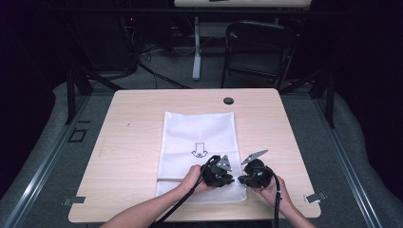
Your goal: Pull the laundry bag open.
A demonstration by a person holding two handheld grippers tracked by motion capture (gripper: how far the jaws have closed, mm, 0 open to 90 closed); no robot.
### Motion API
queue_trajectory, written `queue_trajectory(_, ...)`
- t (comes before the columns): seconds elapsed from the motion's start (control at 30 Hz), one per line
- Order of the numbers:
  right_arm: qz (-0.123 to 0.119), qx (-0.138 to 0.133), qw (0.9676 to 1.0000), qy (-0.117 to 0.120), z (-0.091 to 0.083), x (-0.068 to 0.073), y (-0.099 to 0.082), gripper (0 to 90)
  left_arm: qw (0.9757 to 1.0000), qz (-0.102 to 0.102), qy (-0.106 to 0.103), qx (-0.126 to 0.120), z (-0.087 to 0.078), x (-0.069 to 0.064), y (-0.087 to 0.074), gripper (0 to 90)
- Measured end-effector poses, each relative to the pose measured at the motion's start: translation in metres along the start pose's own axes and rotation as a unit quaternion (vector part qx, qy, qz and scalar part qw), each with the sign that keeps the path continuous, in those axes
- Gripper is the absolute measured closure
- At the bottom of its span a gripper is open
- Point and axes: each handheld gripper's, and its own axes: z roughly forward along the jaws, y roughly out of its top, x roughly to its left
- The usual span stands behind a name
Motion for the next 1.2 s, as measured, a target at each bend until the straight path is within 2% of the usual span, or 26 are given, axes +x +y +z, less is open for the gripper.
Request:
queue_trajectory(0.17, -0.001, 0.003, 1.0000, 0.002, 0.000, -0.001, 0.000, 90.0, 0.9999, 0.005, 0.005, 0.009, -0.002, -0.001, 0.000, 82.5)
queue_trajectory(0.27, -0.002, 0.000, 1.0000, 0.002, 0.000, 0.000, 0.000, 90.0, 1.0000, 0.003, 0.004, 0.003, -0.001, -0.001, 0.000, 82.5)
queue_trajectory(0.37, -0.007, 0.002, 1.0000, -0.002, 0.000, -0.001, 0.000, 90.0, 0.9999, 0.011, 0.004, 0.003, -0.001, -0.002, 0.001, 82.6)
queue_trajectory(0.4, -0.001, -0.003, 1.0000, 0.003, 0.000, -0.001, -0.001, 90.0, 0.9999, 0.014, 0.006, 0.004, -0.002, -0.002, 0.001, 82.6)
queue_trajectory(0.43, 0.008, -0.006, 0.9999, 0.009, 0.001, 0.000, -0.001, 90.0, 0.9999, 0.013, 0.004, 0.007, -0.003, -0.001, 0.000, 82.6)
queue_trajectory(0.47, 0.001, -0.001, 1.0000, 0.003, 0.000, -0.002, -0.001, 90.0, 0.9999, 0.013, 0.004, 0.007, -0.003, -0.001, 0.000, 82.6)
queue_trajectory(0.63, 0.006, -0.005, 0.9999, 0.007, 0.001, -0.001, -0.001, 90.0, 0.9999, 0.010, 0.003, 0.006, -0.005, 0.000, -0.001, 82.5)
queue_trajectory(0.7, -0.001, 0.001, 1.0000, 0.005, 0.000, -0.003, 0.000, 90.0, 0.9998, 0.012, 0.005, 0.012, -0.006, 0.000, -0.001, 82.5)
queue_trajectory(0.83, 0.008, -0.006, 0.9999, 0.009, 0.000, -0.003, -0.001, 90.0, 0.9999, 0.007, -0.002, 0.009, -0.009, 0.002, -0.002, 82.5)
queue_trajectory(1.2, -0.003, -0.006, 0.9999, 0.016, 0.000, -0.004, -0.002, 90.0, 0.9999, 0.006, 0.004, 0.009, -0.015, 0.002, -0.006, 82.4)
